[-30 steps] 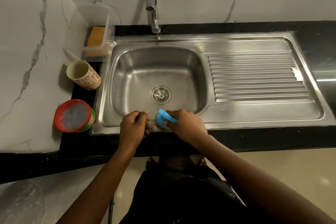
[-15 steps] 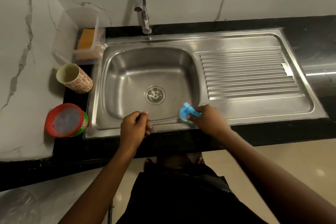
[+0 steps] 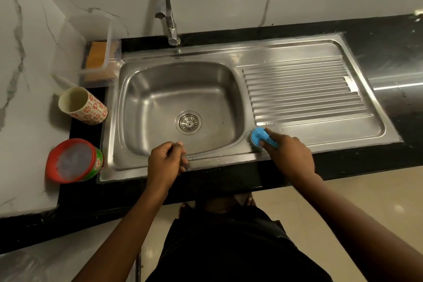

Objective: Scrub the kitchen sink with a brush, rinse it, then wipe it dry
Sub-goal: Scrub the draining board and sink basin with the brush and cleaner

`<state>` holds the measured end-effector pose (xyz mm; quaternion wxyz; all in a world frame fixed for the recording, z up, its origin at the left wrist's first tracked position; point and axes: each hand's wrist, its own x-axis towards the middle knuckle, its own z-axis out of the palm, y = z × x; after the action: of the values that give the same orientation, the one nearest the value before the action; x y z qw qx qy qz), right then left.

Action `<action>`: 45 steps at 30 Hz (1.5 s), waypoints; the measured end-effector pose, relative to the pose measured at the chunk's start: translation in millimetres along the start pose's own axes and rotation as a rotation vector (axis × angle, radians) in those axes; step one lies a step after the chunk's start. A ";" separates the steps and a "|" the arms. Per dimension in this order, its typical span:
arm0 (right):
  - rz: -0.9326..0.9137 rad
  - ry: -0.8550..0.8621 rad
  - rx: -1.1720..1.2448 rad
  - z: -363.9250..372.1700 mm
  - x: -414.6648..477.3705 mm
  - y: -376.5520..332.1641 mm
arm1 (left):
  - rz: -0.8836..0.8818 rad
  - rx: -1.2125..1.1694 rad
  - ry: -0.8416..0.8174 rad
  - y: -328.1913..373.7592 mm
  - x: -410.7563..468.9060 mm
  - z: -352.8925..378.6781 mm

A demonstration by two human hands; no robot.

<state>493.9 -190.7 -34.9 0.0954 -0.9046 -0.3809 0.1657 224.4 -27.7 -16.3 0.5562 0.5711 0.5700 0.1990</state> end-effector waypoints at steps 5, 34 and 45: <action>-0.095 -0.083 0.034 23.1 -13.7 -61.3 | 0.002 0.014 -0.015 2.0 -0.4 5.6; 0.053 -0.012 0.042 -4.2 -8.5 19.5 | 0.017 0.066 -0.146 20.1 -0.1 48.0; 0.100 -0.172 0.225 -5.0 -20.5 -26.3 | 0.006 0.071 -0.160 24.1 4.5 53.3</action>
<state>465.1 -187.5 -17.7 0.1549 -0.8885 -0.3212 0.2890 281.8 -39.1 -13.5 0.5788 0.6063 0.5287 0.1340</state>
